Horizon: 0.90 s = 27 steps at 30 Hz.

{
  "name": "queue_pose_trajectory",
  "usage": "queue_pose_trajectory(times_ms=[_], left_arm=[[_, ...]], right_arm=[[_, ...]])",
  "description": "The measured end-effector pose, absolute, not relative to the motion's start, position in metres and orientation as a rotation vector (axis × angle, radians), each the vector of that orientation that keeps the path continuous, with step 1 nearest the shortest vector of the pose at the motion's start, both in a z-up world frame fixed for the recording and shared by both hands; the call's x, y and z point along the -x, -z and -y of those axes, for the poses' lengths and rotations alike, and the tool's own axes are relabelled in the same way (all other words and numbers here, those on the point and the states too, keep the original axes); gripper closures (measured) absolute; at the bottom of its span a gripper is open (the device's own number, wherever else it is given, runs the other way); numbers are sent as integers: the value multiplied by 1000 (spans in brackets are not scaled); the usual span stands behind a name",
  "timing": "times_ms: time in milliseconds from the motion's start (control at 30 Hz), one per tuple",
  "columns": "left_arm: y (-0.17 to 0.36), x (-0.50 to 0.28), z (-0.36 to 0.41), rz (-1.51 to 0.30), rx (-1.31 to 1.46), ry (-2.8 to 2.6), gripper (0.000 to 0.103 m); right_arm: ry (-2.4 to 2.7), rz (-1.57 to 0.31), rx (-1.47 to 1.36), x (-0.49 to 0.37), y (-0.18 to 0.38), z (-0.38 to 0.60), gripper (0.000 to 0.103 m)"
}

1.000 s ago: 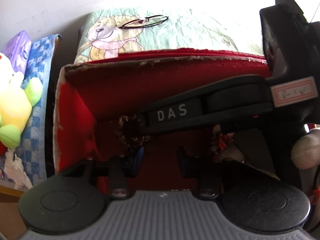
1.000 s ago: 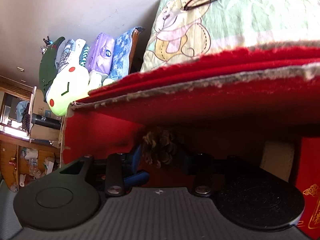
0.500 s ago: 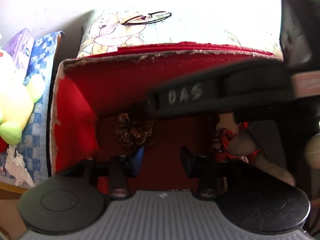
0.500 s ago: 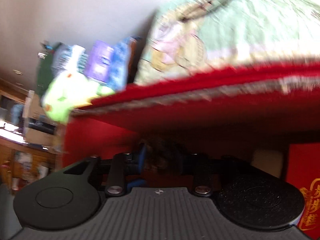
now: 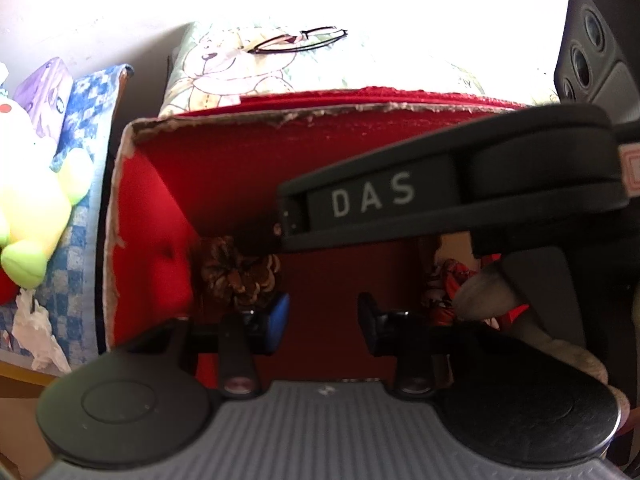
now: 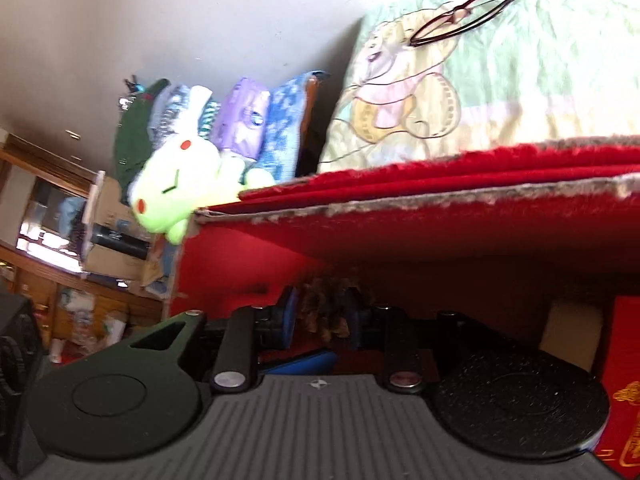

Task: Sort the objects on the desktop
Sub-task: 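Open the right gripper to drop the pinecone inside the box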

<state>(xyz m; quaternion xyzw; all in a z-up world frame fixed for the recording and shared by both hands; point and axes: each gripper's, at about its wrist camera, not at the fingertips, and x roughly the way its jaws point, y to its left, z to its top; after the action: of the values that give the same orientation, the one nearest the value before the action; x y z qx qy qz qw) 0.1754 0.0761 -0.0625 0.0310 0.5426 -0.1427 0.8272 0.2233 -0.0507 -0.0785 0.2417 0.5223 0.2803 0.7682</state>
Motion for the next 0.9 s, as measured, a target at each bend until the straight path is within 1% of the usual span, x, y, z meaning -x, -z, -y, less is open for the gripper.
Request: queue_pose_trajectory(times_ms=[267,300,367,500,900], left_arm=[[54,-169,-73,-1087,-109,266,65],[52,-167,-72,-1069,-112,261,64],[49,-162,-72,-1039,-106,248,58],[44,-153,-65,-1012,-124,207,58],[37,-127,-47,-974,-130,91,58]], right_arm=[[-381,-1089,-386,-195,43,80,73],[-363,-1068,-378,-188,38,85,73],[-329,-1035,-363,-175,32,92,73],[-256,-981,-345,-149,27,113,72],[-189,-875,-275,-103,30,115,72]])
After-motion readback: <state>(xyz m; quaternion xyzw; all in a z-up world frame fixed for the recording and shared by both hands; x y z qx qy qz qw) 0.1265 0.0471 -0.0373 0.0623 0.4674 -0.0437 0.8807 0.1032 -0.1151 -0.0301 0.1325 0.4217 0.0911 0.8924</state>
